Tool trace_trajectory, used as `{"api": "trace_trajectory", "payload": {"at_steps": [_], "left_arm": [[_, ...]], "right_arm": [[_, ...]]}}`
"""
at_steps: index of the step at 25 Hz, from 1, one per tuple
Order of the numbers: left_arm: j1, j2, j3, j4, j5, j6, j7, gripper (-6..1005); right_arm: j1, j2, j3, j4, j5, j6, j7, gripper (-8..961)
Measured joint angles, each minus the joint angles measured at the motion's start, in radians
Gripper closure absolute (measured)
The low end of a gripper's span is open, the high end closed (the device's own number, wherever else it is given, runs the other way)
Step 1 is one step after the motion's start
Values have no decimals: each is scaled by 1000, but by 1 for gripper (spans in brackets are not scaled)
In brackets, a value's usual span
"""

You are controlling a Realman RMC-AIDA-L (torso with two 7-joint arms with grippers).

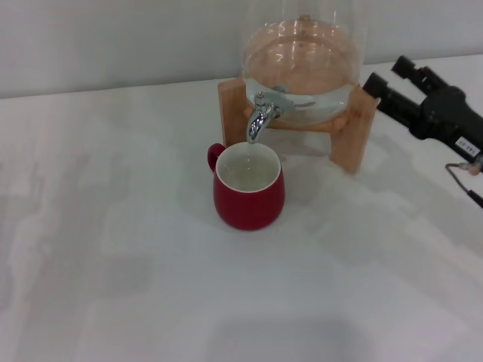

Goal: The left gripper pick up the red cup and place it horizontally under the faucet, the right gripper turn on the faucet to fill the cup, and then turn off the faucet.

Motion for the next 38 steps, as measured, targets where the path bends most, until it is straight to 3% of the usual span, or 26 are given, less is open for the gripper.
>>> {"api": "trace_trajectory", "payload": {"at_steps": [21, 38], "left_arm": [[-13, 3, -9, -1, -69, -10, -2, 398], [-34, 3, -9, -10, -185, -5, -41, 398]], "right_arm": [[13, 11, 229, -8, 6, 241, -147, 81], [39, 19, 439, -1, 12, 324, -229, 80]]}}
